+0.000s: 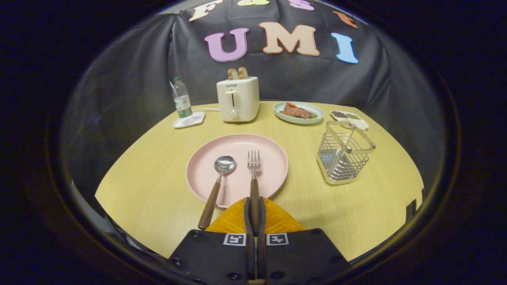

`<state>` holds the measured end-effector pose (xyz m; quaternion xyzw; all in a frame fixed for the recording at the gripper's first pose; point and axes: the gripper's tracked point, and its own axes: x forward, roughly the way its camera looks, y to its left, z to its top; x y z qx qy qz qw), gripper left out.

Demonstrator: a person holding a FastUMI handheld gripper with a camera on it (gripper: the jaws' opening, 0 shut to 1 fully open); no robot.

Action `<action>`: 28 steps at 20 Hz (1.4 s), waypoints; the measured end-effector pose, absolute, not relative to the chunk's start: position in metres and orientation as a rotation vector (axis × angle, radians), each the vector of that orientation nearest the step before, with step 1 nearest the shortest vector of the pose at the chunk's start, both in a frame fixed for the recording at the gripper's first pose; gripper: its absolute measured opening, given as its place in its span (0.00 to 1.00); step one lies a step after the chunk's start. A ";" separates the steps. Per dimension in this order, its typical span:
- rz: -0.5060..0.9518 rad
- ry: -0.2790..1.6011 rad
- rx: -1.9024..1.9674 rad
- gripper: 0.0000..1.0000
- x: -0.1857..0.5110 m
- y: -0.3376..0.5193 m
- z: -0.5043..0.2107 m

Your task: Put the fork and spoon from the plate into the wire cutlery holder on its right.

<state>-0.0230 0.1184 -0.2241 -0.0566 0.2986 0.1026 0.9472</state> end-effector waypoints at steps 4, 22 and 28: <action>0.231 0.616 -0.094 0.05 -0.029 0.109 -0.198; 0.107 0.780 -0.200 0.05 0.011 -0.032 -0.113; 0.091 0.932 -0.194 0.05 0.025 -0.044 -0.130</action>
